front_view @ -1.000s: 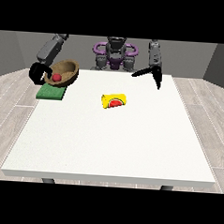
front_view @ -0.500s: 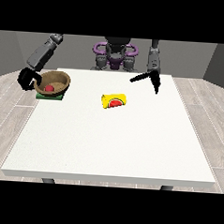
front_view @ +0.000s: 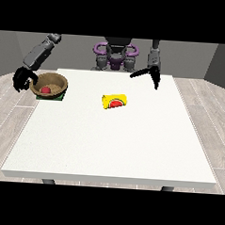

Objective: Pick the cup and pour the ball into the bowl, then pick the bowl and place it on the pad

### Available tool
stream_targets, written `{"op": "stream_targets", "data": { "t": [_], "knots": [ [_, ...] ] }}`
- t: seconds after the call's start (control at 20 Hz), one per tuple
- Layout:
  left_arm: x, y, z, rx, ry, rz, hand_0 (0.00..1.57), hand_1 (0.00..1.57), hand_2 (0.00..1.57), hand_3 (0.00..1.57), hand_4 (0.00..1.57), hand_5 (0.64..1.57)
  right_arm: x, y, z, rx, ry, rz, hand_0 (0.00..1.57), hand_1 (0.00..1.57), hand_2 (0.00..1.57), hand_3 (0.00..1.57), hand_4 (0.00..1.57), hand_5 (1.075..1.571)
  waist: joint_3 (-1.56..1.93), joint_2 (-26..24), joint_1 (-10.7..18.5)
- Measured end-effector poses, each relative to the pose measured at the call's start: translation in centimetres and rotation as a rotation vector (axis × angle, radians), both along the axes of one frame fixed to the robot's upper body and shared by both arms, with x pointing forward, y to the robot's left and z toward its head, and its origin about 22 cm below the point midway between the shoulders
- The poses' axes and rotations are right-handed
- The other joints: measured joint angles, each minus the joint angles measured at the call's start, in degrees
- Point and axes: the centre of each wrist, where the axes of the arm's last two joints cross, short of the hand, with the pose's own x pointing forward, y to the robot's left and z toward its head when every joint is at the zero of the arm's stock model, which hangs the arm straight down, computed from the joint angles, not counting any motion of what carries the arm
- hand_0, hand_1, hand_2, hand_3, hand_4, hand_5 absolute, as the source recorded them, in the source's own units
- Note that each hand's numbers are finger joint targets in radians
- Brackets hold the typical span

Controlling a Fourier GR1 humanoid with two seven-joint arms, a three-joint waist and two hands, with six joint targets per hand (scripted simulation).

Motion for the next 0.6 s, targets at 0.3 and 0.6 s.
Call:
{"op": "stream_targets", "data": {
  "t": [0.3,0.6],
  "knots": [
    [-0.7,0.4,-0.4,-0.015,0.046,-0.011,0.0,0.0,0.0,0.0,0.0,1.566,-0.4,-0.8,0.6,0.046,0.048,0.003,1.57,1.57,1.57,1.08,0.74,1.57,-0.04,-2.6,-0.2],
    [-0.8,0.9,0.0,-0.02,0.053,-0.017,0.0,0.0,0.0,0.0,0.0,1.565,-0.1,0.5,-1.5,0.001,0.103,0.021,1.57,1.57,1.57,1.11,0.69,1.565,-0.06,-2.7,0.1]
  ]
}}
